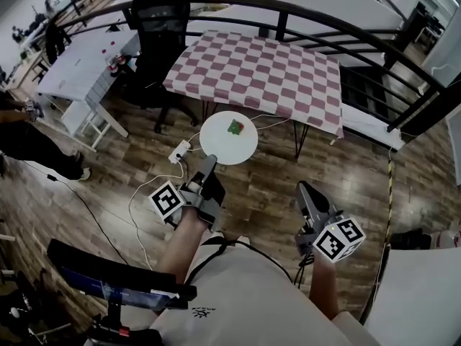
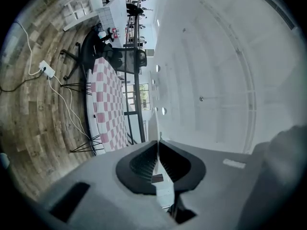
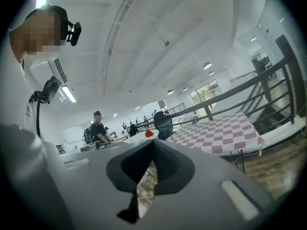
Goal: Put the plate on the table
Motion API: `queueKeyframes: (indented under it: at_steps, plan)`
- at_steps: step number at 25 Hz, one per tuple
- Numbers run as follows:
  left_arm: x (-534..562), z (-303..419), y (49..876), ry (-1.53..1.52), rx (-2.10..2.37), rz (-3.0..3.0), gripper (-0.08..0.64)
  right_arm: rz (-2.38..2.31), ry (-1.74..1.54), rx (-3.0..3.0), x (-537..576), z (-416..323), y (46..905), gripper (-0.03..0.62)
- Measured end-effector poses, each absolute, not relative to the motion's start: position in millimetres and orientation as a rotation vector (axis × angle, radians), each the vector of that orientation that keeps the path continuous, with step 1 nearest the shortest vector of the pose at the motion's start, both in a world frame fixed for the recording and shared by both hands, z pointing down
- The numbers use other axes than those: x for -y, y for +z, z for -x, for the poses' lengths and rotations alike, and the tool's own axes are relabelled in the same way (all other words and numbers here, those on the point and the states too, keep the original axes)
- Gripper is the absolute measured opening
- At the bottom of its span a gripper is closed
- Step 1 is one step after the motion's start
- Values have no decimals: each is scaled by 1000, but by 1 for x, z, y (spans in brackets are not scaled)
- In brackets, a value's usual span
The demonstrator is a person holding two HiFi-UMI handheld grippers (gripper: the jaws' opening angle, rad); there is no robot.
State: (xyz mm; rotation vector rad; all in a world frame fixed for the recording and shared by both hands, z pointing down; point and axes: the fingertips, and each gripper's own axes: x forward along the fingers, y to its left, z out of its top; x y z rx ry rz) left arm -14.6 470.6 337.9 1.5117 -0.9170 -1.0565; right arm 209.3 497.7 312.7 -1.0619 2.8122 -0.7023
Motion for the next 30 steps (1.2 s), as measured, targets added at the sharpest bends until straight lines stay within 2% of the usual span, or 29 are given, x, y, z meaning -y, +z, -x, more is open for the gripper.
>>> queueKeyframes:
  at_steps: [11,30]
  plan:
    - [-481,-4,342,-1047,945,-1510,20,1037,-742,-2790,-504,-233,317,8]
    - [-426,20,347,-1061,941,-1498,20,1031,-795,-2794,-456,-204,329,8]
